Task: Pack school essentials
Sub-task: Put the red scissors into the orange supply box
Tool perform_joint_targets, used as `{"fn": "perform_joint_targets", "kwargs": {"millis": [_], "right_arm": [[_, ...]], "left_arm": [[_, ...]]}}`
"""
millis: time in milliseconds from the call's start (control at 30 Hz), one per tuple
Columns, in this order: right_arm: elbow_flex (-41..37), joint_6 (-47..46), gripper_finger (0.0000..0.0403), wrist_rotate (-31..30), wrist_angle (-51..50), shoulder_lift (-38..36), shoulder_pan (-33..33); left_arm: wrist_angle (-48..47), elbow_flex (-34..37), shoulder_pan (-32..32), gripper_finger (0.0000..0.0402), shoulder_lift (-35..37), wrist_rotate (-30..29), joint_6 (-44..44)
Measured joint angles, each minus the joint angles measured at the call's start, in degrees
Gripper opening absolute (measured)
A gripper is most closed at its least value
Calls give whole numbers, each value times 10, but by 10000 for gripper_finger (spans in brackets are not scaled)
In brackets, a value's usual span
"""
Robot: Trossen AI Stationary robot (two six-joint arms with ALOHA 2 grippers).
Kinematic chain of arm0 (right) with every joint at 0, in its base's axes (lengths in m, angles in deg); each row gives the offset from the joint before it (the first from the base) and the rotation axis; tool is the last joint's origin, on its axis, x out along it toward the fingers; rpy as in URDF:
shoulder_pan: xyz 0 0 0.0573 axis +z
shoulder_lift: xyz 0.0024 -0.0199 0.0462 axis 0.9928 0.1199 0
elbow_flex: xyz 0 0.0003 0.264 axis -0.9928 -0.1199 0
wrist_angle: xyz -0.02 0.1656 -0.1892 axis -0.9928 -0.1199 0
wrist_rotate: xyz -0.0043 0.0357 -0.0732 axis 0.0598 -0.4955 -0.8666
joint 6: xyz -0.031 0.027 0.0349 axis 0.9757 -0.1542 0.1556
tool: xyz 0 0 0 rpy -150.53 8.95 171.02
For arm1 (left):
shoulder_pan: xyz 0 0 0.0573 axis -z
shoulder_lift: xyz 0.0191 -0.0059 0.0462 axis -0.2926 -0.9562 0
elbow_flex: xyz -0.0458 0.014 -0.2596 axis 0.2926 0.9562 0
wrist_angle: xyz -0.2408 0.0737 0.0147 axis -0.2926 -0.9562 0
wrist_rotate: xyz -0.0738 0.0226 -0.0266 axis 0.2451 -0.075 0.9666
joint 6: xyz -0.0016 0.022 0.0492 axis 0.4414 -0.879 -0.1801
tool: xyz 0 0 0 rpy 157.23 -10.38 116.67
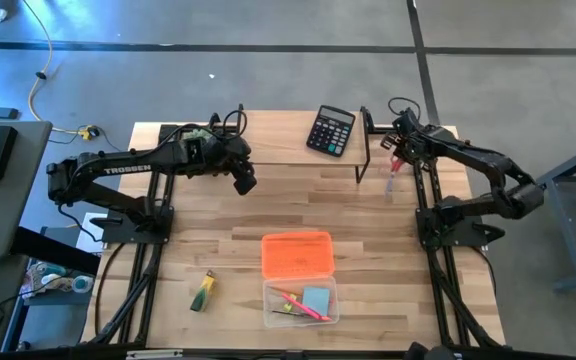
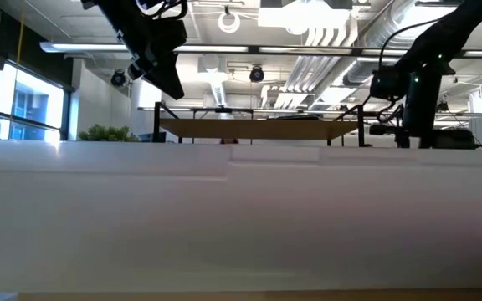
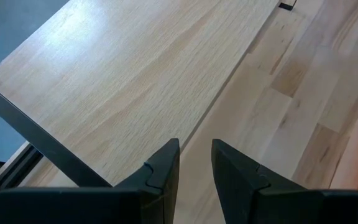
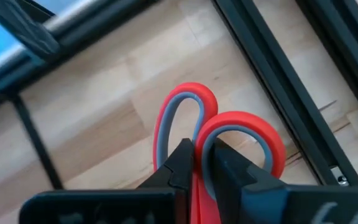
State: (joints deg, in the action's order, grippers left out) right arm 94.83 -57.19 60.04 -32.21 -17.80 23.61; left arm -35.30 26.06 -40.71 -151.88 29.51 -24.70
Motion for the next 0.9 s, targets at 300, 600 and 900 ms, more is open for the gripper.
{"fn": "perform_joint_targets", "kwargs": {"millis": [300,600,900], "right_arm": [[1,15,24,-15,30,-95,0],[1,33,24,-8,32,-215,0],[2,62,24,29,134,-303,0]], "left_arm": [[0,0,0,85,0,1,0],[0,0,0,85,0,3,0],[0,0,0,85,0,3,0]]}}
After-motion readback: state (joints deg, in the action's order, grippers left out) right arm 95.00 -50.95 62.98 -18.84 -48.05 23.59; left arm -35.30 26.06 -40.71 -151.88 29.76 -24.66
